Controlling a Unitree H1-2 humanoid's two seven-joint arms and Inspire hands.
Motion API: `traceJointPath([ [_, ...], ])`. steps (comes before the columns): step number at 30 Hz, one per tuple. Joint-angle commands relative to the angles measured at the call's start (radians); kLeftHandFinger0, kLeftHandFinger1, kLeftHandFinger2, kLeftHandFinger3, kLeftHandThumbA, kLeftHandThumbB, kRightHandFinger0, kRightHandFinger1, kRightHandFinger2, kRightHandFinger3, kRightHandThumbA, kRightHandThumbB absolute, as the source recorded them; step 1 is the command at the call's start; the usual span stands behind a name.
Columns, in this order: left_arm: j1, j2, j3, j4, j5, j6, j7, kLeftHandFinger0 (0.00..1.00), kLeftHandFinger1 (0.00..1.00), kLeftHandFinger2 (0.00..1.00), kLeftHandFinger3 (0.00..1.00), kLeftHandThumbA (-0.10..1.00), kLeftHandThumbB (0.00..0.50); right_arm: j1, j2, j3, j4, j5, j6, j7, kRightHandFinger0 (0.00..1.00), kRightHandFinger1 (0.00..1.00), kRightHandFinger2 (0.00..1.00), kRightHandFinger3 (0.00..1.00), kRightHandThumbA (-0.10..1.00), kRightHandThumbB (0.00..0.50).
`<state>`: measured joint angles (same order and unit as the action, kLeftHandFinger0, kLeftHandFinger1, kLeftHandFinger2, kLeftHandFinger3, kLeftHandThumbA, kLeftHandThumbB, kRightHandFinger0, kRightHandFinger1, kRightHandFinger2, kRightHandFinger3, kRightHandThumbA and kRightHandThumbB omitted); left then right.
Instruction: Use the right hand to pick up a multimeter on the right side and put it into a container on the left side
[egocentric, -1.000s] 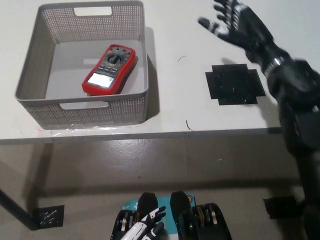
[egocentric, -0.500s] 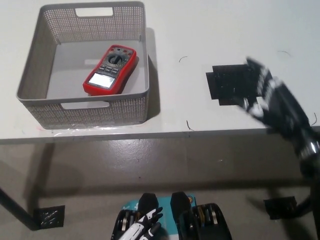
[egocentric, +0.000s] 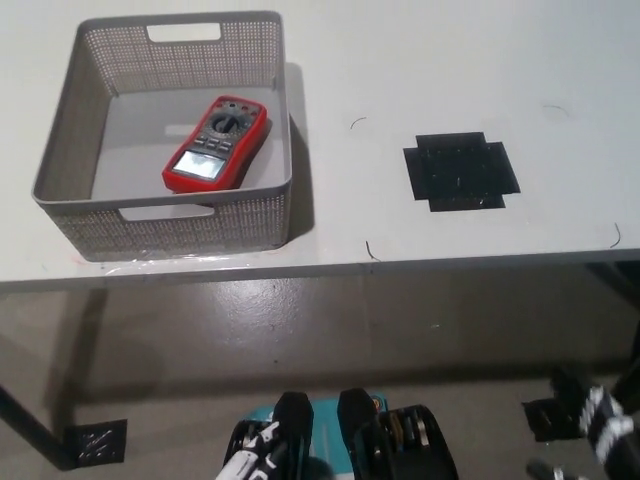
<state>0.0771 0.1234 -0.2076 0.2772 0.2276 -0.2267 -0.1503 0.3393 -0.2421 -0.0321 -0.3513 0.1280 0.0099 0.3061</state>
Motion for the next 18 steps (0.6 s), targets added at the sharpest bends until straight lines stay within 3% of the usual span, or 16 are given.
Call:
traceJointPath([
  [1, 0.054, -0.010, 0.048, -0.026, -0.074, -0.061, 0.037, 1.00, 1.00, 1.00, 1.00, 1.00, 0.378, 0.050, -0.004, 0.003, 0.144, 0.002, -0.254, 0.022, 1.00, 1.00, 1.00, 1.00, 0.99, 0.423],
  [4, 0.051, -0.016, 0.069, -0.020, -0.079, -0.064, 0.040, 1.00, 1.00, 1.00, 1.00, 1.00, 0.399, 0.028, 0.013, 0.021, 0.275, -0.004, -0.308, 0.026, 1.00, 1.00, 1.00, 1.00, 0.98, 0.427],
  [6, 0.048, -0.017, 0.075, -0.019, -0.072, -0.062, 0.042, 1.00, 1.00, 1.00, 1.00, 1.00, 0.416, 0.010, 0.018, 0.036, 0.345, -0.053, -0.317, 0.004, 1.00, 1.00, 1.00, 1.00, 1.00, 0.466],
  [8, 0.056, -0.019, 0.078, -0.024, -0.072, -0.060, 0.037, 1.00, 1.00, 1.00, 1.00, 1.00, 0.428, 0.000, 0.014, 0.050, 0.405, -0.070, -0.318, 0.003, 1.00, 1.00, 1.00, 1.00, 1.00, 0.472],
  [11, 0.061, -0.030, 0.083, -0.024, -0.079, -0.052, 0.041, 1.00, 1.00, 1.00, 1.00, 1.00, 0.396, -0.024, -0.001, 0.059, 0.437, -0.088, -0.317, 0.000, 1.00, 1.00, 1.00, 1.00, 1.00, 0.481],
  [18, 0.080, -0.037, 0.101, -0.025, -0.071, -0.052, 0.053, 1.00, 1.00, 1.00, 1.00, 1.00, 0.406, -0.050, -0.014, 0.085, 0.464, -0.115, -0.325, -0.003, 1.00, 1.00, 1.00, 1.00, 1.00, 0.497],
])
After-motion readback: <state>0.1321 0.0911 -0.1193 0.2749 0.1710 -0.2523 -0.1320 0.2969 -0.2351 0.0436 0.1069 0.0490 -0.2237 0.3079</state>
